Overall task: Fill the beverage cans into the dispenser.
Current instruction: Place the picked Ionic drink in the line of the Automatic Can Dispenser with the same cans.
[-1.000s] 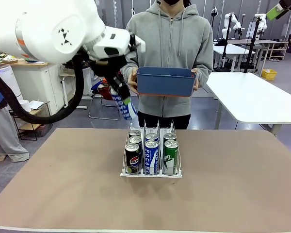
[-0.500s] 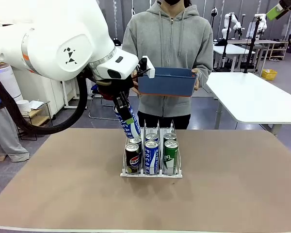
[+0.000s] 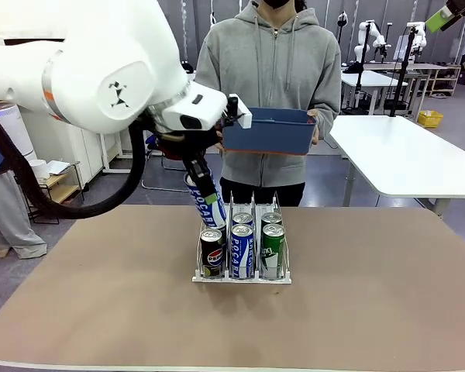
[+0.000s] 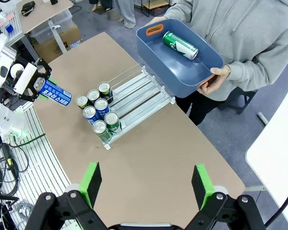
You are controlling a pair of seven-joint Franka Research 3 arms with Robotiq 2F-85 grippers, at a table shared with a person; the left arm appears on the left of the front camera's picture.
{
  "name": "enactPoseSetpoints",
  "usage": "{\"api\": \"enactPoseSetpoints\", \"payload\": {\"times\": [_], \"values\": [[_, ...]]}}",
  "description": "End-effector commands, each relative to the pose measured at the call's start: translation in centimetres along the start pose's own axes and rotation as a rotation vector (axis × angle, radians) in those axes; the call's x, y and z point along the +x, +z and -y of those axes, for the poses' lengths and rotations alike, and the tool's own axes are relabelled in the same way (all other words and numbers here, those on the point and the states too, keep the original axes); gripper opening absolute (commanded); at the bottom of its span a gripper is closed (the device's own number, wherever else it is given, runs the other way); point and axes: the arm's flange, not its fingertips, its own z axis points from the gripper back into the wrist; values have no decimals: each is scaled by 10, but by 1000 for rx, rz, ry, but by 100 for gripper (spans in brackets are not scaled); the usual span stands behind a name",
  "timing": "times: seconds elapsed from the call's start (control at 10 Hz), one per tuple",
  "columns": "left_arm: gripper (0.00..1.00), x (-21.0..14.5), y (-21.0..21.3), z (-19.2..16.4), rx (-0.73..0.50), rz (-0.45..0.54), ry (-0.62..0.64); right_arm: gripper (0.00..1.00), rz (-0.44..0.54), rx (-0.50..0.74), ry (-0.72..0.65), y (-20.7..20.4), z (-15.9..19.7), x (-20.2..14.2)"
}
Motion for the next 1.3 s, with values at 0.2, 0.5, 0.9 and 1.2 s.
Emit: {"api": "enactPoseSetpoints", "payload": {"times": [0.2, 0.5, 0.9, 1.2], "values": [[57, 21, -28, 51, 104, -25, 114, 100, -1, 2, -5, 0, -1, -1], [57, 27, -62, 78, 140, -60, 88, 100, -1, 2, -5, 0, -1, -1], [57, 26, -69, 83, 106, -61, 68, 100, -1, 2, -5, 0, -1, -1], [57, 29, -75, 82, 98, -55, 68, 100, -1, 2, -5, 0, -1, -1]]}}
